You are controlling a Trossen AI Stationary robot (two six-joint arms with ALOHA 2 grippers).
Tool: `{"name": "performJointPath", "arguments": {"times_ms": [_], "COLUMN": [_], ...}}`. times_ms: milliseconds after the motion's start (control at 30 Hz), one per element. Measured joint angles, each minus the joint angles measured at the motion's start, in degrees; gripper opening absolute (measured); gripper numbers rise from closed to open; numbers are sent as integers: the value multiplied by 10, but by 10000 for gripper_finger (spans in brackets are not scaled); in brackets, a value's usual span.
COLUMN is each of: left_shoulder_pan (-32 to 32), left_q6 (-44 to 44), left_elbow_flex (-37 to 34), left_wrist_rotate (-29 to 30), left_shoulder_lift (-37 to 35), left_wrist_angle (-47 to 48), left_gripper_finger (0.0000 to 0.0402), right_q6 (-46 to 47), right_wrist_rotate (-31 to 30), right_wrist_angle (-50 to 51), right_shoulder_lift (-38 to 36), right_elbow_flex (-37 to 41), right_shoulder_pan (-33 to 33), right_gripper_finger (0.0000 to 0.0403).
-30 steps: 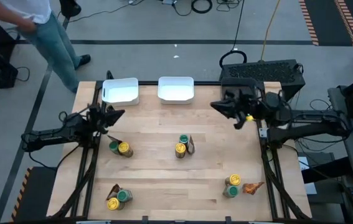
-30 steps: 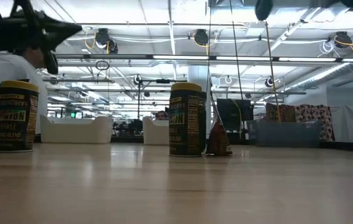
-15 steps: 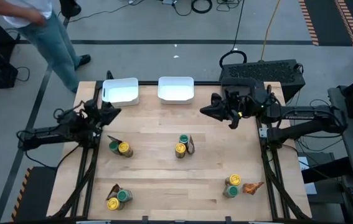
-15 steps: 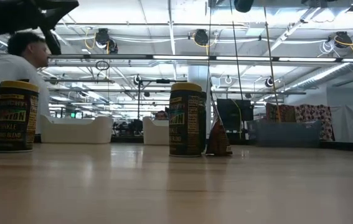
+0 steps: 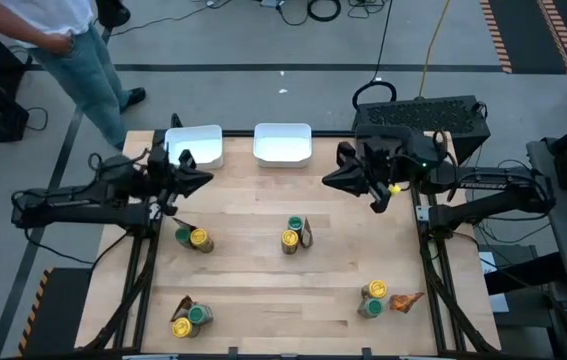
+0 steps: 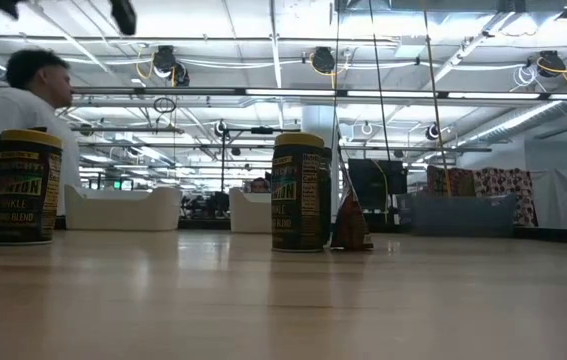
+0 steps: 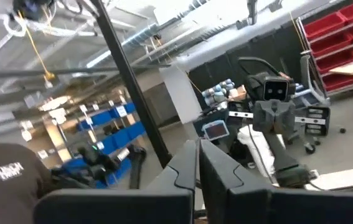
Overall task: Sort spices by type
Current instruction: Put the top right orange seasoning bag into the black bin
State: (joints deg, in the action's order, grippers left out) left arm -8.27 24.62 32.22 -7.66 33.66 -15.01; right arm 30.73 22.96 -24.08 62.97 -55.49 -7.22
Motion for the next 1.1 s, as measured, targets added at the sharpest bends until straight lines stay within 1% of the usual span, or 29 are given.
{"name": "performJointPath", "arguments": {"times_ms": [167, 267, 333, 400, 567, 733, 800, 1000, 1100], "left_shoulder_pan": [0, 0, 0, 0, 1, 0, 0, 0, 0], "left_q6": [-77, -86, -86, -86, -86, -94, -113, -122, -163], "left_elbow_flex": [145, 228, 272, 299, 313, 312, 312, 312, 312], "left_wrist_rotate": [-29, -29, -29, -29, -29, -29, -23, -11, 23], "left_shoulder_lift": [82, 123, 145, 162, 180, 200, 208, 232, 242], "left_wrist_angle": [186, 290, 340, 364, 372, 427, 449, 477, 477], "left_gripper_finger": [6, 6, 6, 6, 6, 6, 6, 6, 6], "right_q6": [-86, -128, -156, -186, -246, -278, -303, -357, -378], "right_wrist_rotate": [11, 13, 12, 12, 12, 12, 11, 8, 8], "right_wrist_angle": [114, 177, 208, 231, 265, 271, 295, 402, 430], "right_shoulder_lift": [18, 35, 49, 63, 97, 121, 126, 156, 171], "right_elbow_flex": [-73, -116, -136, -154, -174, -175, -175, -176, -176], "right_shoulder_pan": [2, 5, 6, 9, 14, 15, 17, 18, 18], "right_gripper_finger": [0, 0, 2, 7, 28, 54, 66, 108, 127]}}
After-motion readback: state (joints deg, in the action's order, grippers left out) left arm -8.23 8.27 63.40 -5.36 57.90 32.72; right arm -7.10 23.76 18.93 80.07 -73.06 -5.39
